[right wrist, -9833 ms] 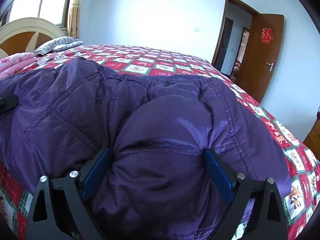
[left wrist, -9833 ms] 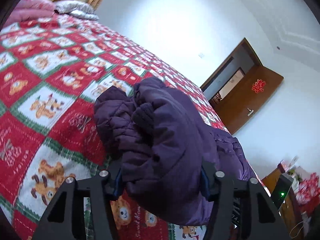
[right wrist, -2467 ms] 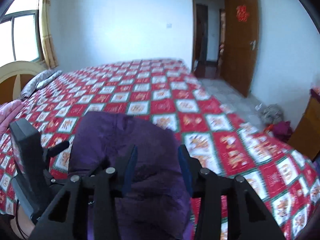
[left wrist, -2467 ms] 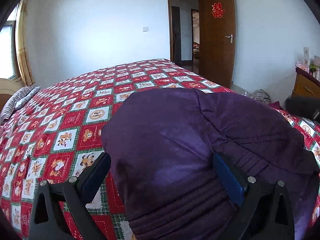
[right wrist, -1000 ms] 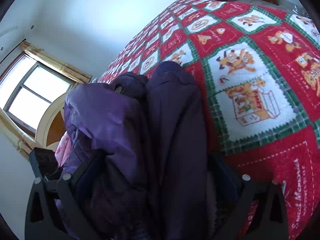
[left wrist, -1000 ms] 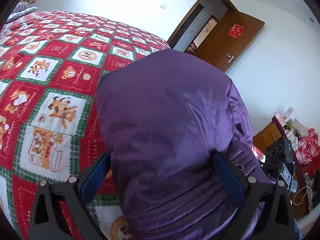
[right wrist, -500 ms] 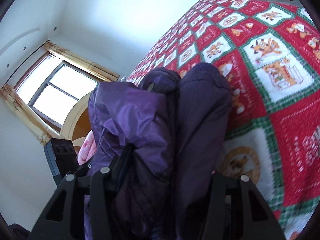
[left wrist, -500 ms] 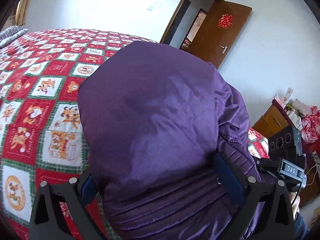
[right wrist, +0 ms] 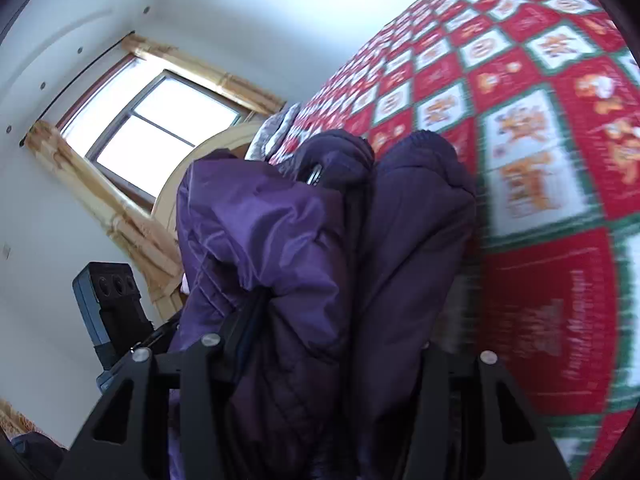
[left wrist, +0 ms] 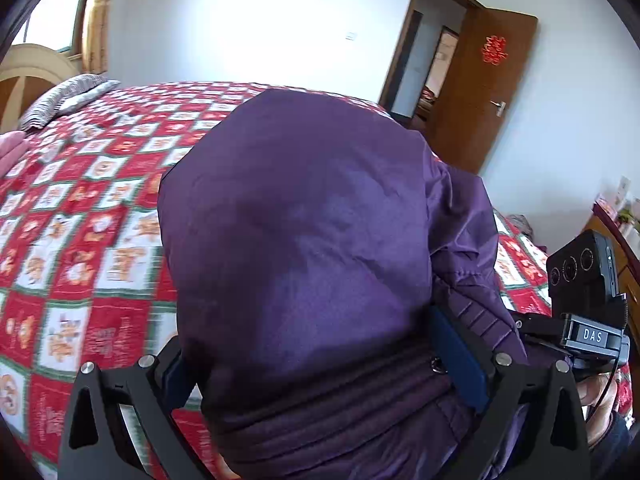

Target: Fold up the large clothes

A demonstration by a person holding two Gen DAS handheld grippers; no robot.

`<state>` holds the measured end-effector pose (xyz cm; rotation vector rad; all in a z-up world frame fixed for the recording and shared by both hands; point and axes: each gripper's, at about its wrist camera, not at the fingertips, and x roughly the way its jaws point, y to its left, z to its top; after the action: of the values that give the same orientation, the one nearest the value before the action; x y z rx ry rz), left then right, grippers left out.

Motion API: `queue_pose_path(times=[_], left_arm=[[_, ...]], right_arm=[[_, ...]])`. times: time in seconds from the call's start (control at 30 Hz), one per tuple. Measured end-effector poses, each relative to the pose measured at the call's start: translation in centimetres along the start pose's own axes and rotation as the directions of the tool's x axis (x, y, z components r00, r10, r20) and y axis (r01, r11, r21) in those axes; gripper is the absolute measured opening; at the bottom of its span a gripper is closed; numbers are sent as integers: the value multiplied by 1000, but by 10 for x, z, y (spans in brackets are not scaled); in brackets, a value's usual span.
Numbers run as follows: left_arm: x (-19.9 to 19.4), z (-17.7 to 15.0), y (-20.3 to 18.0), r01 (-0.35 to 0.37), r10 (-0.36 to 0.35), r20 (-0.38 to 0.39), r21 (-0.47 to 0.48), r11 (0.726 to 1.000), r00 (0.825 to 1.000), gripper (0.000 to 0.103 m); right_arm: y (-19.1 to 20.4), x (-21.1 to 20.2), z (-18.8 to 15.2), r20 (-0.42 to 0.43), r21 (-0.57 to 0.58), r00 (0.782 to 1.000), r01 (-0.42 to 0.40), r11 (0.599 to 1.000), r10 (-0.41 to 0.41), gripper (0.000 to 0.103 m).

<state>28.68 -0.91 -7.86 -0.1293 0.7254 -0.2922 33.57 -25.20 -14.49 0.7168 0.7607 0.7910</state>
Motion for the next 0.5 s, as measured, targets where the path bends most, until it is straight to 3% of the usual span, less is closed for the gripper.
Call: queue_pose_path(times=[0.2, 0.5], left_arm=[[-36, -5, 44, -111, 112, 30, -35, 993, 993, 102], [-74, -11, 107, -241, 248, 63, -112, 964, 967, 102]], right_arm=[[35, 61, 4, -86, -47, 994, -75, 996, 71, 52], [80, 144, 6, -196, -104, 970, -167, 981, 144, 52]])
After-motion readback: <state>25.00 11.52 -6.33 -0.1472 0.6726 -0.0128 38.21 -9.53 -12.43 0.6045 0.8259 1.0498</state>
